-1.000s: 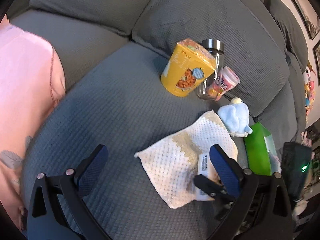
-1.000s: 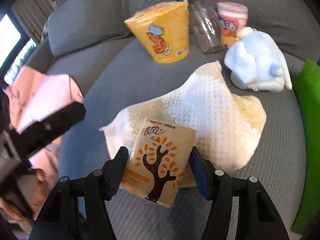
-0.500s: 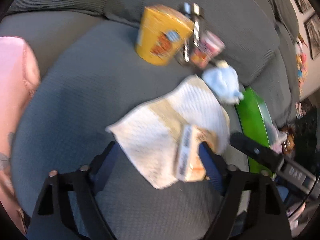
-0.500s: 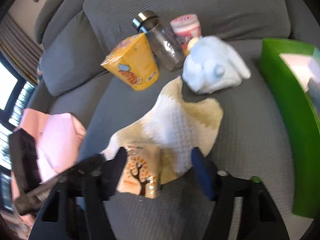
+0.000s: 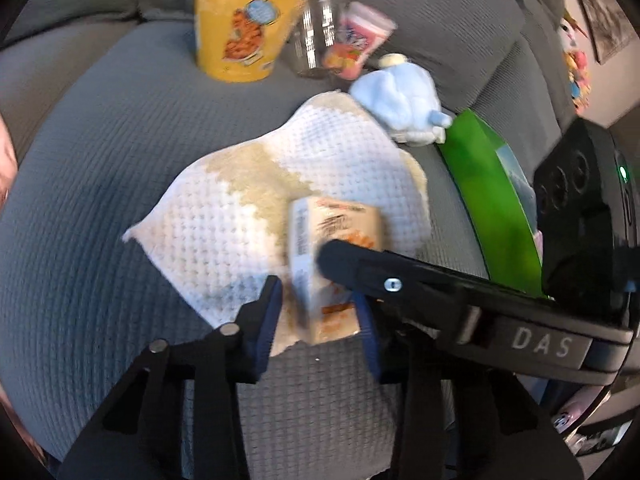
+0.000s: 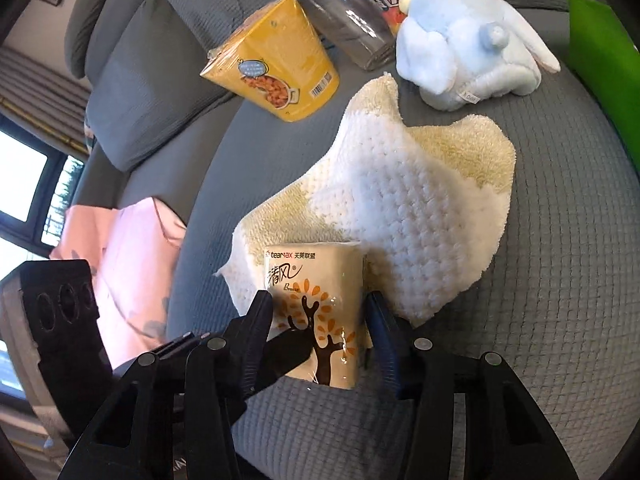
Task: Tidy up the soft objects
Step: 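Lift the tree-print tissue pack and carry it toward the green box, then lower the tissue pack into the green box and open the right gripper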
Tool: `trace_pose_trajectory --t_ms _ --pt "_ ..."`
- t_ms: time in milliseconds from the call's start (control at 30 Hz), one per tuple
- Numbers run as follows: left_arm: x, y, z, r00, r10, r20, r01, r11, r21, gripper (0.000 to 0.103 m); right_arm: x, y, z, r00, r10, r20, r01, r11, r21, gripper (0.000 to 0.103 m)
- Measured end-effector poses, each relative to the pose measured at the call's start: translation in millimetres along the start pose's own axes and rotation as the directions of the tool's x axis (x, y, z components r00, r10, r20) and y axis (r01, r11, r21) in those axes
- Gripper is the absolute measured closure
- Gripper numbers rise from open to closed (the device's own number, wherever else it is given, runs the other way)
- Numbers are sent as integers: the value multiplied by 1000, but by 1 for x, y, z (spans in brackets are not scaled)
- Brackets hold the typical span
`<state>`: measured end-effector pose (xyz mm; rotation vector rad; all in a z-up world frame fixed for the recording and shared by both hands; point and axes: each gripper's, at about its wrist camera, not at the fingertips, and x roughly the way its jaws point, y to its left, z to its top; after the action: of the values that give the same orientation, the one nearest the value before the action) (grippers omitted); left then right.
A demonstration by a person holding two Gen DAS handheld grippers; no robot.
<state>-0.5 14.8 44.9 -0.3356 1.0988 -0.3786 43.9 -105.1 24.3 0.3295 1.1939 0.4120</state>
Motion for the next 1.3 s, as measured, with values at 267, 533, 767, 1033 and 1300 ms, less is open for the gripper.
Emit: trace_pose_trajectory --t_ms 267,533,767,1033,1300 --pt "-25 -21 2 995 5 104 -11 998 60 72 -29 12 0 997 23 79 -20 999 -34 56" --pt "-72 -67 16 965 -24 259 -21 985 172 72 -98 36 3 963 39 268 -11 994 -106 56" --pt "-102 -117 31 930 -74 361 -35 958 285 71 -169 43 9 903 68 423 -6 989 -147 56" --pt "-103 -162 51 895 -172 412 11 932 363 71 -225 36 16 844 34 535 54 988 -148 56" --pt "-62 -198 58 908 -243 341 84 904 419 71 -242 -10 13 814 -40 579 99 993 -70 56"
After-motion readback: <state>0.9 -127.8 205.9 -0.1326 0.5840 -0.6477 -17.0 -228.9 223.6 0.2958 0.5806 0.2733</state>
